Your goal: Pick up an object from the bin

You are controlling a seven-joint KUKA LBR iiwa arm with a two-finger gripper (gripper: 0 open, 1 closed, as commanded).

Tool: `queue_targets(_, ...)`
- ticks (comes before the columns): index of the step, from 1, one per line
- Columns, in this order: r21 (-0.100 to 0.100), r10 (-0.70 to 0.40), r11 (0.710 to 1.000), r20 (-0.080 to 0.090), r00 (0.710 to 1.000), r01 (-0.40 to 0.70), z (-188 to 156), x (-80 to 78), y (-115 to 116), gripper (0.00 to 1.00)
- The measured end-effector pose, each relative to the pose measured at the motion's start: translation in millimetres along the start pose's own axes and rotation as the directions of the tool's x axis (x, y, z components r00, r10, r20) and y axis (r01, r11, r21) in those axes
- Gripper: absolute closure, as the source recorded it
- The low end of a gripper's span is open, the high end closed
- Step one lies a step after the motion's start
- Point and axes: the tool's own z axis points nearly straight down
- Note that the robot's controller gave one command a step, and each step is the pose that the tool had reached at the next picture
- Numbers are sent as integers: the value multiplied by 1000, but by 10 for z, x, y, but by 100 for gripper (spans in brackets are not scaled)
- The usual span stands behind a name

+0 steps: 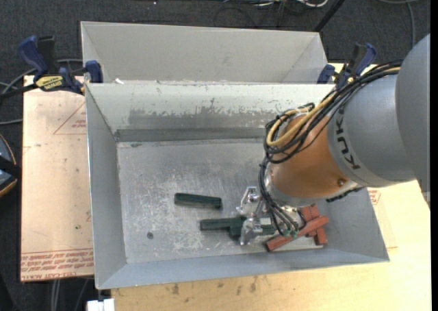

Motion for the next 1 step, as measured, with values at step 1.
queue_targets(1,1,-56,998,-16,998,56,-1382,93,78,100)
